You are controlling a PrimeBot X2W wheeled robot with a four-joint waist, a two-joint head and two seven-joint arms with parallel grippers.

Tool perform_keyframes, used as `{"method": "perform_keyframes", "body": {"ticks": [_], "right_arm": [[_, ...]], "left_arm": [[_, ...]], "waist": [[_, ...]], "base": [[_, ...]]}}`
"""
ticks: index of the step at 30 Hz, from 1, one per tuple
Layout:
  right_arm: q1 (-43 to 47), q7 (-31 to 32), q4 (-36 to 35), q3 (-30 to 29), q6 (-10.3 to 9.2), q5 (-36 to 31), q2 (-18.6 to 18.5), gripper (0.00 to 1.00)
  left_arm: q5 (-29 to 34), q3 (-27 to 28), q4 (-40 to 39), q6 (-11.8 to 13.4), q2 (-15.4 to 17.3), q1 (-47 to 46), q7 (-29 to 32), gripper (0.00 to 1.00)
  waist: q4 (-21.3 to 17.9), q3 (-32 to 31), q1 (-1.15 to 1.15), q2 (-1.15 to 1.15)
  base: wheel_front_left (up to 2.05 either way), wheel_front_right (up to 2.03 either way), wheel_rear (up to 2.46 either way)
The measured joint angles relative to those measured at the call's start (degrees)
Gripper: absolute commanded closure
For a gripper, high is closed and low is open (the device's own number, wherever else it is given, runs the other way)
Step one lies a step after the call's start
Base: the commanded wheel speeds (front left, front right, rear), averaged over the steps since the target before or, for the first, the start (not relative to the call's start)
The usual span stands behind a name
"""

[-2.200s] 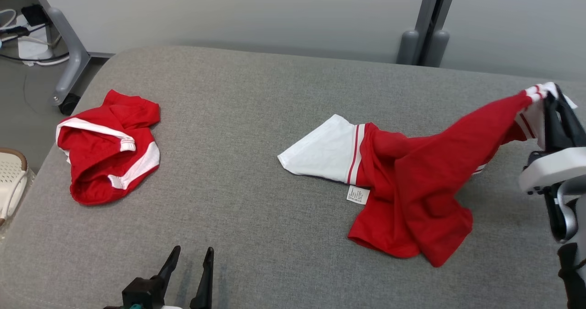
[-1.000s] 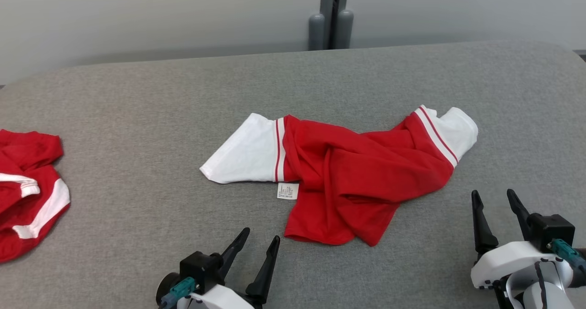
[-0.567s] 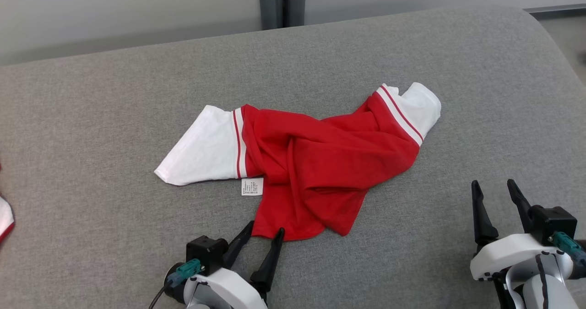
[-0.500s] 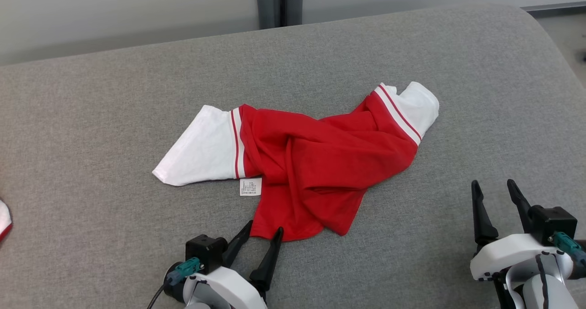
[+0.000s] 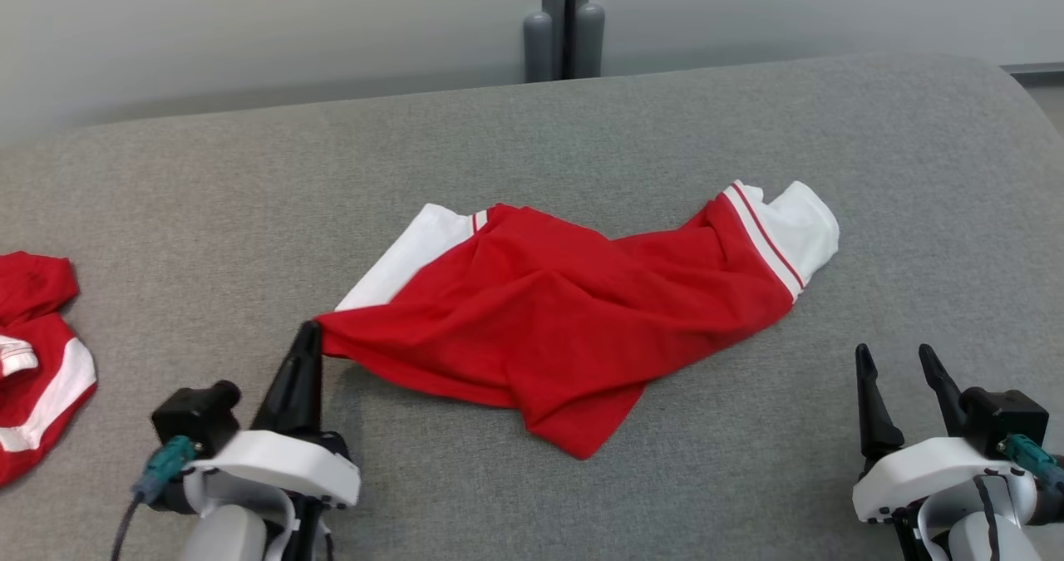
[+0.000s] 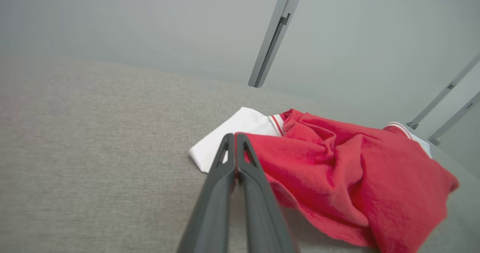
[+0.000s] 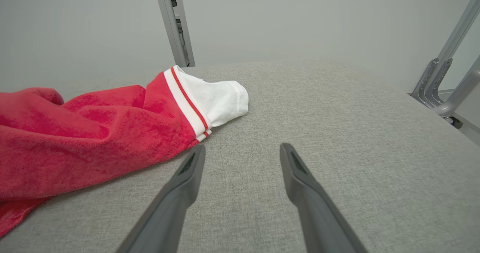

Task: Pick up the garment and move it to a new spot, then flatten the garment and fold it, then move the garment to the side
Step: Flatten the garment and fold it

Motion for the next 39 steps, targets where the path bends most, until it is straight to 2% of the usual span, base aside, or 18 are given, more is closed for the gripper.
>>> {"method": "perform_keyframes", "body": {"ticks": [7, 15, 21, 22, 23, 28, 32, 36, 39], "right_arm": [[0.0, 0.0, 0.4, 1.3, 0.00, 1.1, 0.0, 0.00], [-1.2, 0.0, 0.3, 2.6, 0.00, 1.2, 0.0, 0.00], [-1.3, 0.0, 0.2, 2.4, 0.00, 1.2, 0.0, 0.00], [-1.3, 0.0, 0.2, 2.3, 0.00, 1.2, 0.0, 0.00], [-1.3, 0.0, 0.2, 2.3, 0.00, 1.2, 0.0, 0.00], [-2.0, 0.0, 0.3, 2.3, 0.00, 1.1, 0.0, 0.00], [-2.0, 0.0, 0.5, 2.4, 0.00, 1.1, 0.1, 0.00], [-1.9, 0.0, 0.9, 2.8, 0.00, 1.2, 0.1, 0.00], [-1.7, 0.0, 1.3, 3.3, 0.00, 1.3, 0.1, 0.00]], "left_arm": [[6.6, 9.6, -2.7, -1.2, 3.0, -4.6, 0.0, 1.00], [11.6, 12.1, 3.0, -1.9, 9.9, -16.4, 0.0, 1.00], [13.4, 13.1, 7.5, -1.9, 11.1, -22.8, 0.0, 1.00], [13.6, 13.4, 8.5, -1.6, 11.0, -23.3, 0.0, 0.56], [13.8, 13.8, 9.6, -1.3, 10.9, -23.5, 0.0, 0.00], [14.0, 14.7, 11.5, -0.3, 6.9, -22.8, 0.0, 0.00], [14.4, 14.1, 10.4, -0.7, 2.7, -17.1, 0.0, 0.00], [14.8, 9.9, 9.4, -1.5, 0.5, -11.3, 0.0, 0.00], [12.1, 5.4, 7.8, -1.9, 0.0, -7.3, 0.0, 0.00]], "waist": [[2.6, -1.3, 0.00, 0.00], [1.2, 1.0, 0.00, 0.00], [-0.4, 3.4, 0.00, 0.00], [-0.5, 3.7, 0.00, 0.00], [-0.5, 4.0, 0.00, 0.00], [0.5, 4.2, 0.00, 0.00], [1.9, 3.7, 0.00, 0.00], [3.2, 2.8, 0.00, 0.00], [3.8, 1.9, 0.00, 0.00]], "base": [[0.00, 0.00, 0.00], [0.00, 0.00, 0.00], [0.00, 0.00, 0.00], [0.00, 0.00, 0.00], [0.00, 0.00, 0.00], [0.00, 0.00, 0.00], [0.00, 0.00, 0.00], [0.00, 0.00, 0.00], [0.00, 0.00, 0.00]]}}
